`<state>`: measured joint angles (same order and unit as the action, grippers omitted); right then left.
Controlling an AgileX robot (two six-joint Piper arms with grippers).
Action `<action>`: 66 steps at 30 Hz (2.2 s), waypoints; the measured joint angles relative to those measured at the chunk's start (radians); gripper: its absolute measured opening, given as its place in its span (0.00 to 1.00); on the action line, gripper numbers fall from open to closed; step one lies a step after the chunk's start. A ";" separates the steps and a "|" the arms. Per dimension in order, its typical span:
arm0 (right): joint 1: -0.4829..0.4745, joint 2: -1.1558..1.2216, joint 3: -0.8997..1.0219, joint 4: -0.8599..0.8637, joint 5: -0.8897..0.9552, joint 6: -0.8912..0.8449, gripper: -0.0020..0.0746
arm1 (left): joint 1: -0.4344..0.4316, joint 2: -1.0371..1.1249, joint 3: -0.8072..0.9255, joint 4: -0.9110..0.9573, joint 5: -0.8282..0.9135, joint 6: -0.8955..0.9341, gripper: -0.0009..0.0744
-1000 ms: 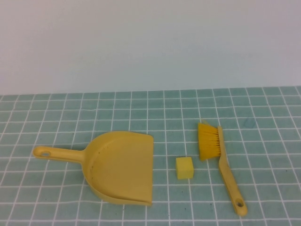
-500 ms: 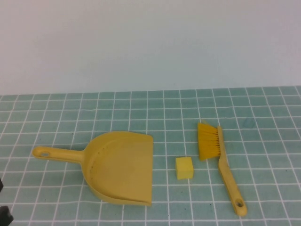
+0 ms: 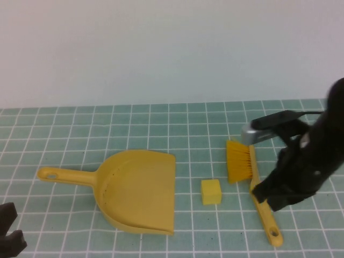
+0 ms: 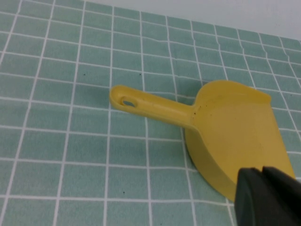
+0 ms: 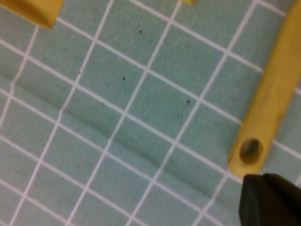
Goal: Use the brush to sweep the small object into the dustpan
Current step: Pick up the broom from the table
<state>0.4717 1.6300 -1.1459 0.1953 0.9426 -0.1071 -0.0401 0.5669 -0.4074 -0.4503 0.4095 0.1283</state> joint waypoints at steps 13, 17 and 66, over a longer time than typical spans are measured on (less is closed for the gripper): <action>0.034 0.159 -0.061 -0.054 -0.021 0.045 0.21 | 0.000 0.000 0.000 -0.002 0.000 0.000 0.01; 0.034 0.175 -0.062 -0.076 -0.029 0.075 0.41 | 0.000 0.000 0.000 -0.002 0.000 0.000 0.01; 0.034 0.347 -0.141 -0.178 -0.010 0.214 0.27 | 0.000 0.000 0.000 -0.473 0.037 0.023 0.15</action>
<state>0.5062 1.9771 -1.2868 0.0177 0.9326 0.1067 -0.0401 0.5669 -0.4074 -0.9228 0.4461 0.1510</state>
